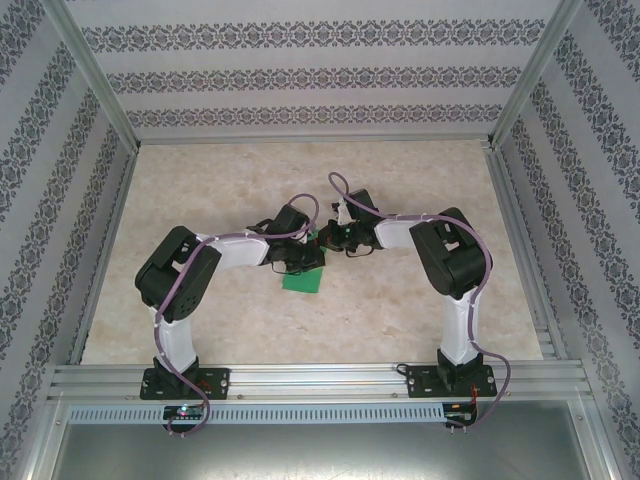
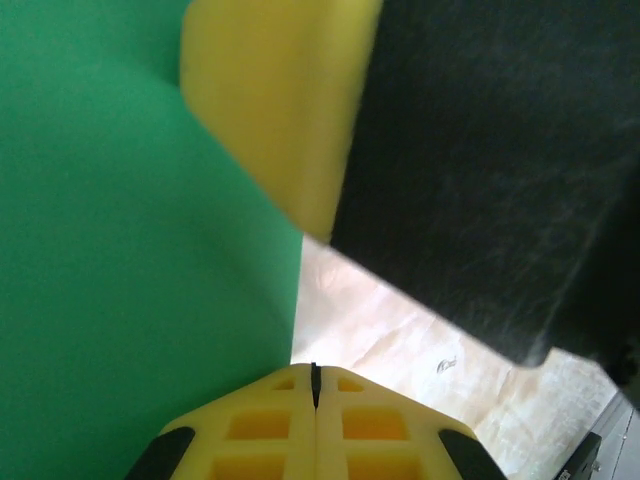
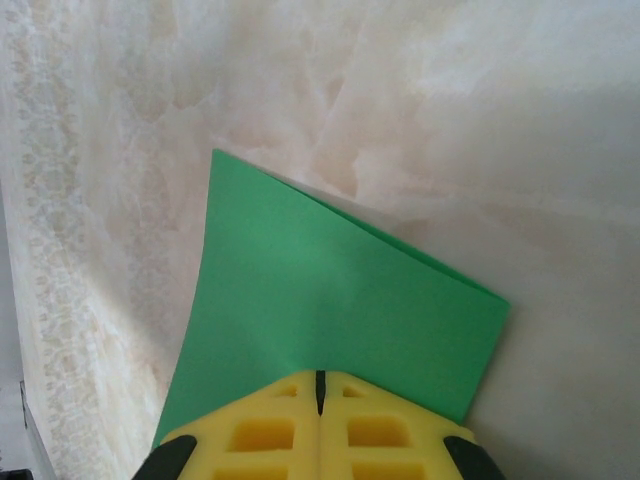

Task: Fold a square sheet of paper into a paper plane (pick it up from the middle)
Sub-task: Fold the square sheet of paper in half at the center of the table.

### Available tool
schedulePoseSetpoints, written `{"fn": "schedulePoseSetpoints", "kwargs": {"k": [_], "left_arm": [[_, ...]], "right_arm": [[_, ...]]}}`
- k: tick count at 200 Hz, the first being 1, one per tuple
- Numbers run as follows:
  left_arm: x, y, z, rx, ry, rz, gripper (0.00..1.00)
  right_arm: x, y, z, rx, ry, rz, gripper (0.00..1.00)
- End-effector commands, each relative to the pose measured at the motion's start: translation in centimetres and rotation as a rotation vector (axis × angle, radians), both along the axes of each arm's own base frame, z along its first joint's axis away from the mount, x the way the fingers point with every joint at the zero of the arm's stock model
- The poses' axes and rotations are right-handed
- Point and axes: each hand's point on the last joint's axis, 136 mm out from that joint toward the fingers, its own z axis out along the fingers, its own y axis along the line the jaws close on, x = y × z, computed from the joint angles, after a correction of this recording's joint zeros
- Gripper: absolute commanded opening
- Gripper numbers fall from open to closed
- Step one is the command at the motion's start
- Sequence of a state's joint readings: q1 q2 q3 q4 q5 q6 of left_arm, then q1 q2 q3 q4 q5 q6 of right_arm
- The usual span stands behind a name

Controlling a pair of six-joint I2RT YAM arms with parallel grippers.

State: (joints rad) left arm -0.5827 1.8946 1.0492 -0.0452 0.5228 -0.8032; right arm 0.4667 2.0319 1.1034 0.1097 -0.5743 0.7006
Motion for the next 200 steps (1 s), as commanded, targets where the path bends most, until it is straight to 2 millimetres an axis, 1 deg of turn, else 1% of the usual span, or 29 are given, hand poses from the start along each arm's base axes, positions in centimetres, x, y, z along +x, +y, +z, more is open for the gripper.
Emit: {"fn": "schedulePoseSetpoints", "kwargs": {"k": [1,28,55,92,136,153,175,200], "left_arm": [[0.7,-1.1,-0.2,-0.024,-0.017,-0.001,0.05],[0.5,-0.8,-1.1,-0.002,0.003,-0.001,0.02],[-0.5,-0.3,-1.8,0.016,0.027,-0.012,0.0],[-2.4,0.2,-2.2,0.012,0.061,-0.051,0.0],[-4.6,0.8,-1.4,0.017,0.062,-0.106,0.0],[-5.5,0.9,-1.4,0.022,0.076,-0.121,0.0],[-6.8,1.2,-1.8,0.042,0.102,-0.132,0.0],[-8.1,2.0,-2.5,0.059,0.132,-0.127,0.0]], "right_arm": [[-1.2,-1.6,-3.4,-0.083,0.075,-0.005,0.0],[-1.1,-1.6,-3.5,-0.084,0.082,-0.008,0.0],[-1.2,-1.9,-3.8,-0.112,0.112,-0.018,0.0],[-1.2,-2.4,-3.9,-0.14,0.141,-0.031,0.0],[-1.0,-2.6,-4.0,-0.149,0.16,-0.041,0.0],[-0.9,-2.7,-3.9,-0.158,0.165,-0.043,0.0],[-0.9,-2.8,-3.9,-0.174,0.169,-0.049,0.0],[-0.9,-2.9,-4.0,-0.181,0.172,-0.049,0.0]]}}
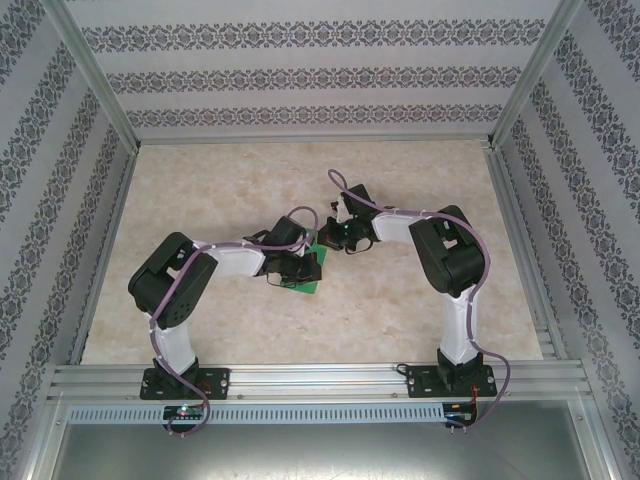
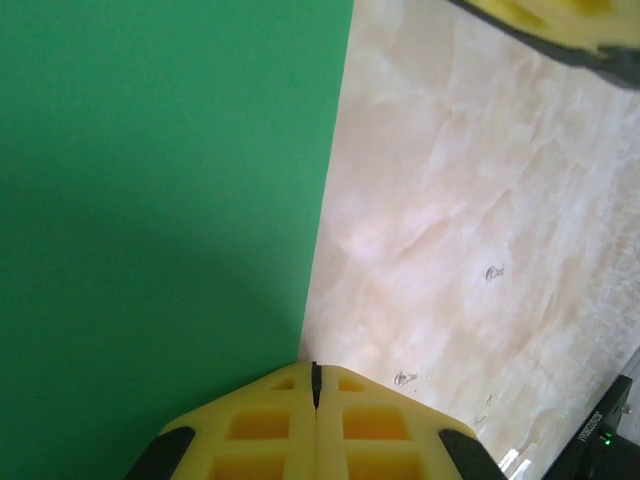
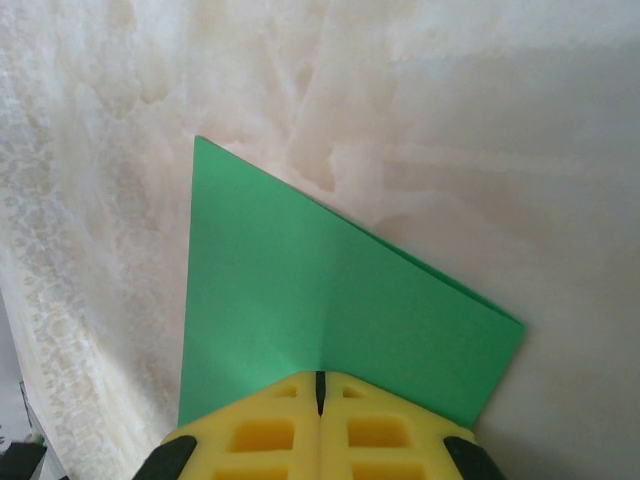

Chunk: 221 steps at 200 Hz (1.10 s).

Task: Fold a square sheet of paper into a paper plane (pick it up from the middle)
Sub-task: Fold the square sheet of paper in half at the center of the table.

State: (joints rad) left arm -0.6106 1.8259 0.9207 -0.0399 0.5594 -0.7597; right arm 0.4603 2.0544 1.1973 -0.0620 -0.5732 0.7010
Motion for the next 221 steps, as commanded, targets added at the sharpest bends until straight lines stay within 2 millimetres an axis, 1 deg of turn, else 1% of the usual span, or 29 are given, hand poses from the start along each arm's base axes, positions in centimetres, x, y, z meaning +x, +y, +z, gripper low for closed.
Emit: {"fn": "schedulePoseSetpoints", "kwargs": {"k": [1,20,47,71,86,116,124,134,143,174,189,205,213,221], "left_arm": [[-3.8,1.2,-1.4,0.051,0.096,-0.048,0.0],[-4.7,1.6,-1.6,0.055,0.108,-0.042,0.0],[-6.0,1.5,-1.7,0.062,0.121,-0.066,0.0],[-7.0,2.1,-2.1,0.09,0.14,-0.075,0.0],[-7.4,2.6,-2.3,0.1,0.145,-0.068,0.0],[-7.3,2.3,-2.2,0.062,0.14,-0.035,0.0],[-7.1,2.1,-2.0,0.053,0.133,-0.03,0.0],[-6.8,2.0,-1.6,0.049,0.122,-0.026,0.0],[-6.3,1.8,-0.8,0.041,0.099,-0.026,0.0],[-3.2,0.7,3.8,-0.013,-0.025,-0.009,0.0],[-1.9,0.6,5.2,-0.019,-0.07,0.0,0.0],[-0.6,0.4,5.5,-0.008,-0.091,0.014,0.0],[-0.1,0.2,5.2,0.009,-0.088,0.021,0.0],[0.4,0.2,4.4,0.03,-0.071,0.023,0.0]], "right_arm": [[-0.9,-2.5,-3.8,-0.136,0.082,-0.038,0.0],[-0.8,-2.5,-3.8,-0.138,0.078,-0.038,0.0],[-0.8,-2.5,-3.7,-0.139,0.079,-0.038,0.0],[-0.8,-2.5,-3.8,-0.139,0.079,-0.038,0.0],[-0.8,-2.5,-3.8,-0.139,0.079,-0.036,0.0],[-0.7,-2.4,-3.7,-0.134,0.076,-0.036,0.0],[-0.6,-2.4,-3.7,-0.13,0.076,-0.034,0.0],[-0.4,-2.1,-3.1,-0.112,0.067,-0.028,0.0],[-0.2,-1.7,-2.5,-0.094,0.051,-0.019,0.0],[1.1,-0.3,1.3,-0.024,-0.031,0.02,0.0],[1.4,0.3,2.6,-0.002,-0.059,0.036,0.0],[1.2,0.6,2.5,0.008,-0.048,0.04,0.0],[1.2,0.7,2.2,0.015,-0.041,0.037,0.0],[1.3,0.9,2.0,0.024,-0.034,0.03,0.0]]}}
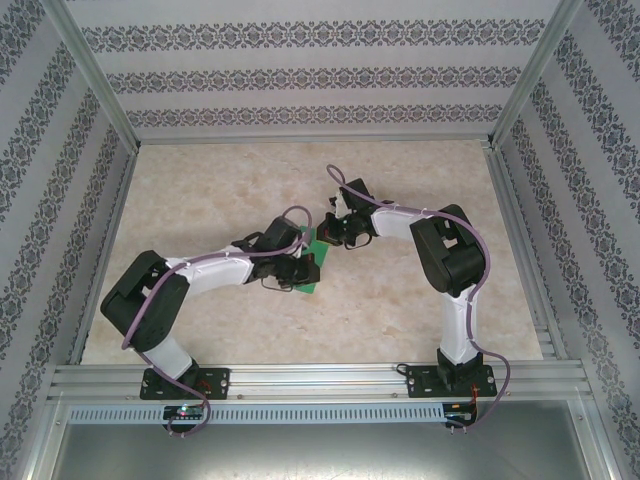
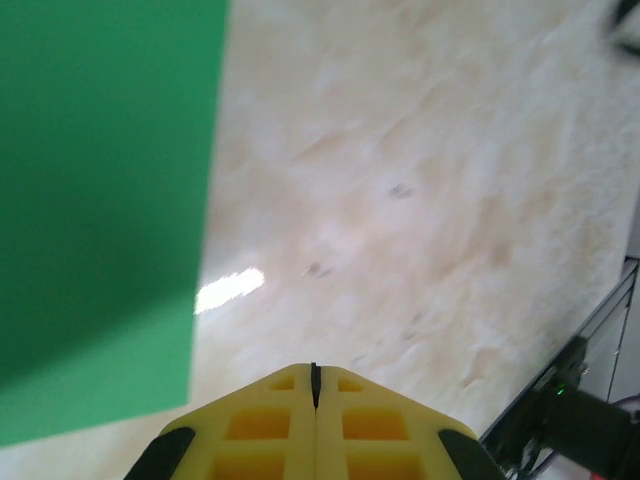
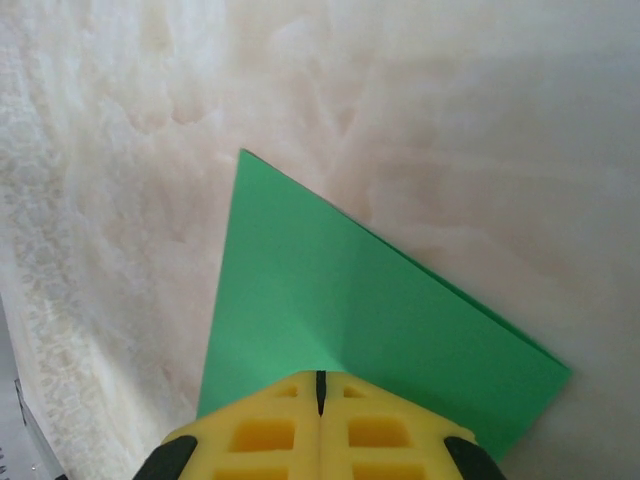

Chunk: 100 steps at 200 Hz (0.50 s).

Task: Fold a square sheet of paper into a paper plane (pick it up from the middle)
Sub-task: Fold the square sheet of paper in half at the center of the table.

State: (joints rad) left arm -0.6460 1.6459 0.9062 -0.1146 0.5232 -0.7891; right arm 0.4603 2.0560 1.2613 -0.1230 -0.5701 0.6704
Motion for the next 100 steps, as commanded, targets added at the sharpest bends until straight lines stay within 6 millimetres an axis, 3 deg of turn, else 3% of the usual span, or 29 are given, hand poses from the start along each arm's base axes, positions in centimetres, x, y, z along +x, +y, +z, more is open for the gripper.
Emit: {"fn": "schedulePoseSetpoints", "kwargs": {"k": [1,44,100], "left_arm": [[1.6,0.4,-0.9,0.065,0.004,0.021,0.0],[3.5,0.5,-3.3,0.128,0.005,0.055,0.0],[2.2,1.2,-5.8,0.164,0.069,0.046,0.0]], "right_arm": [[0.4,0.5,0.6,0.031,-0.009,0.009,0.0],[0.7,0.6,-0.1,0.025,0.002,0.004,0.0],[0.4,0.1,-1.8,-0.006,0.036,-0.006,0.0]]}}
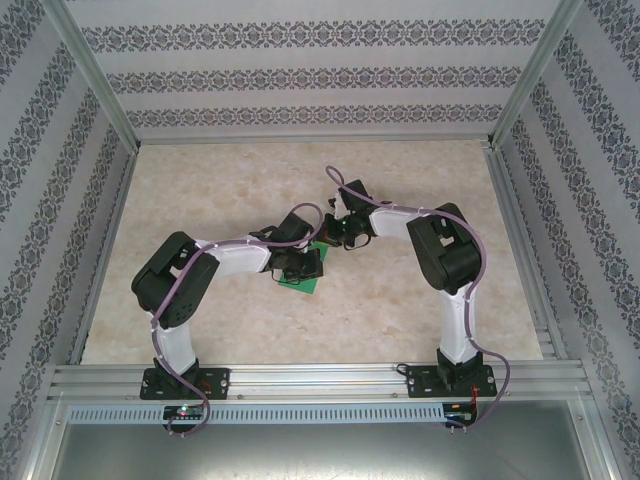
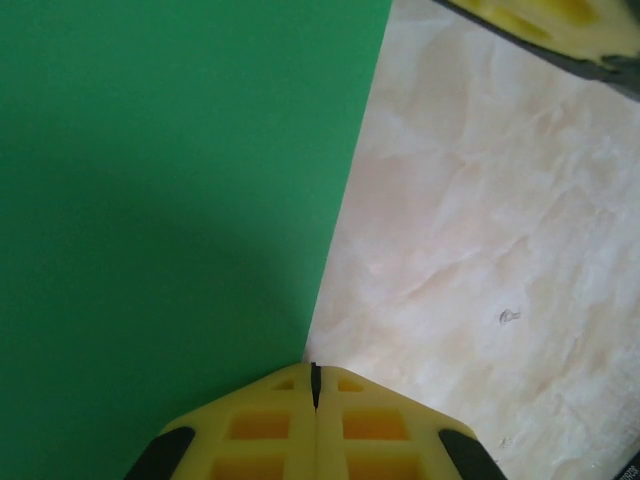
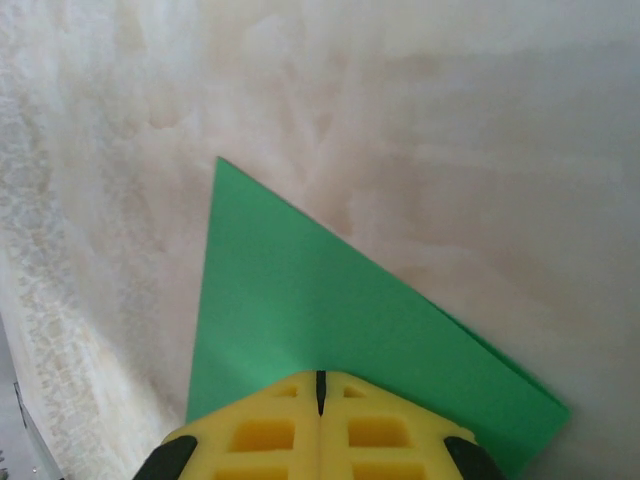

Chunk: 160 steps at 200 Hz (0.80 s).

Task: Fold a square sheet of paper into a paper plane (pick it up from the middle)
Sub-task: Fold the square sheet of paper in half at the center of the table.

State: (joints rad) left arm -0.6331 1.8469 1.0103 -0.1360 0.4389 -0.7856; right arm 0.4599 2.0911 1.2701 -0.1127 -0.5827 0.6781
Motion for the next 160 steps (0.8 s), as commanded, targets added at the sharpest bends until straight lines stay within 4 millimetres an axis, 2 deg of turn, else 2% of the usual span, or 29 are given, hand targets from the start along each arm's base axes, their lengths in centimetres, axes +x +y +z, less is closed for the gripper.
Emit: {"fn": "schedulePoseSetpoints", "kwargs": {"k": [1,32,61,78,90,98,111,127,142,160], "left_arm": [[-0.5,1.0,-0.8,0.036,0.021,-0.009,0.0],[-2.1,2.1,-1.5,0.088,0.07,-0.032,0.0],[-4.5,2.7,-1.8,0.097,0.14,-0.072,0.0],[-5.2,2.9,-1.2,0.085,0.152,-0.077,0.0],[-4.8,3.2,0.0,0.08,0.123,-0.059,0.0],[-4.0,3.6,1.2,0.074,0.086,-0.029,0.06],[-2.5,4.5,3.4,0.067,0.023,0.029,0.23],[-0.7,6.4,5.4,0.061,-0.026,0.117,0.34],[0.3,8.8,6.2,0.062,-0.042,0.204,0.48],[0.9,11.7,6.0,0.076,-0.03,0.291,0.61]], "right_arm": [[0.4,-0.1,-0.8,-0.01,0.012,-0.007,0.0],[0.3,-0.6,-1.7,-0.04,0.028,-0.018,0.0],[0.5,-1.0,-2.1,-0.057,0.032,-0.025,0.0],[0.8,-1.0,-1.7,-0.057,0.021,-0.023,0.0],[1.1,-0.9,-1.0,-0.055,0.004,-0.02,0.0],[1.3,-0.8,-0.1,-0.048,-0.012,-0.018,0.0],[1.5,-0.5,1.7,-0.031,-0.044,-0.014,0.0],[1.4,-0.3,3.8,-0.028,-0.09,-0.01,0.0],[1.0,-0.3,5.3,-0.042,-0.127,-0.012,0.01],[0.2,-0.5,6.5,-0.085,-0.163,-0.014,0.11]]}}
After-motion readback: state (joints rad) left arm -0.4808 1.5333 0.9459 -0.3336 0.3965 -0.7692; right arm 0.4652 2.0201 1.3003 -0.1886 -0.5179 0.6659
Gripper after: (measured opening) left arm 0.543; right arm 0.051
